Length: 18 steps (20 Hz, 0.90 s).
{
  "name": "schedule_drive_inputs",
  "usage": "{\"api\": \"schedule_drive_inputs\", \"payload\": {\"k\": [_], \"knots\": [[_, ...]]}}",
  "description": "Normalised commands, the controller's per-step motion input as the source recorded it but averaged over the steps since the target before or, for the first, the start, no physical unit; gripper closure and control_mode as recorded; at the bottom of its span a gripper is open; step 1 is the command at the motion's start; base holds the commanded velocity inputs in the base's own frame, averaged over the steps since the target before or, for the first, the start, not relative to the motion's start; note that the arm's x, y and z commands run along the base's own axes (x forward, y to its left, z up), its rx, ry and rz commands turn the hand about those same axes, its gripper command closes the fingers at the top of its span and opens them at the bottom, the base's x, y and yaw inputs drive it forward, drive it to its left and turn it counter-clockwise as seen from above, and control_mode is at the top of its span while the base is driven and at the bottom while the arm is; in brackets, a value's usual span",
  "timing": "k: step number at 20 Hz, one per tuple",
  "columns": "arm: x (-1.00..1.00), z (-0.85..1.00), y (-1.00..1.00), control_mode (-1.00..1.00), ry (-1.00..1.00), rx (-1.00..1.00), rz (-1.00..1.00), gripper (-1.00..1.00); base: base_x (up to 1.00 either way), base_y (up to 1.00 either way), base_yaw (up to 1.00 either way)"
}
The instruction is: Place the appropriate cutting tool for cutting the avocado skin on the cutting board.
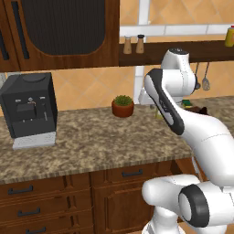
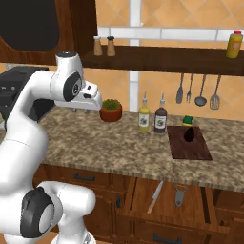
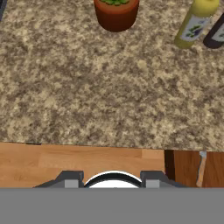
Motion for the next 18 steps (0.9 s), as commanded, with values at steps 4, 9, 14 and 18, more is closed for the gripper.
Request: {"api": "schedule_drive_inputs", "payload": {"k": [4, 9, 14, 18], "knots": [[-0.21, -0.03, -0.16, -1.0, 0.0, 0.0, 0.0, -1.0, 0.0, 0.0, 0.0], [-0.89, -0.15, -0.9, -1.0, -0.03, 0.03, 0.0, -1.0, 0.0, 0.0, 0.0], [-0.61, -0.26, -1.0, -1.0, -0.01, 0.04, -0.01, -1.0, 0.0, 0.0, 0.0], [-0.04, -0.39, -1.0, -1.0, 0.01, 0.0, 0.0, -1.0, 0.0, 0.0, 0.0]]}}
